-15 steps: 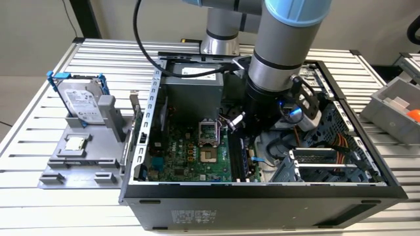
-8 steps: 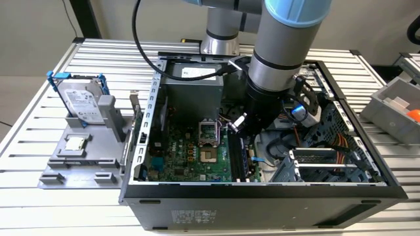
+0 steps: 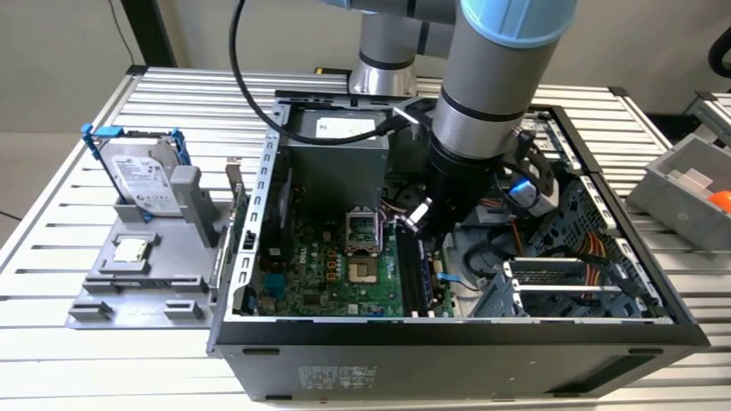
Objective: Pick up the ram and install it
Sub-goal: 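Press down the ram until it locks into place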
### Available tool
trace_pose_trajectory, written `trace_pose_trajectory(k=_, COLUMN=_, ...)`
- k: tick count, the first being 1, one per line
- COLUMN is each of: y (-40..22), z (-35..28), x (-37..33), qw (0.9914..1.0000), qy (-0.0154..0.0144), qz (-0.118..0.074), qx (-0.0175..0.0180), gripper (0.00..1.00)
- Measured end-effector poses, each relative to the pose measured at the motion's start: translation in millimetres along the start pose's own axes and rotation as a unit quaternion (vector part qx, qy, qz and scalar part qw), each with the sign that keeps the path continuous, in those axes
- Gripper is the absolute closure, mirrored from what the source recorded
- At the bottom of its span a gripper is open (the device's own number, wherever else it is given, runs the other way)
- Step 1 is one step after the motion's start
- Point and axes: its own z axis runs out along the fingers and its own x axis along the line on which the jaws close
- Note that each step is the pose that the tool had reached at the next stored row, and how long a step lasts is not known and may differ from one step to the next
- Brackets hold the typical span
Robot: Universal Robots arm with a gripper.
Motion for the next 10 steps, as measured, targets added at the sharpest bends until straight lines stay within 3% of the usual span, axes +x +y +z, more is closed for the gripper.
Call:
trace_pose_trajectory(k=5, y=0.1, z=0.1, x=-0.1, qw=0.9997, qy=-0.0006, qz=-0.025, qx=-0.0002, gripper=1.0)
trace_pose_trajectory(k=10, y=0.4, z=0.0, x=-0.3, qw=0.99871, qy=-0.0009, qz=-0.051, qx=-0.0003, gripper=1.0)
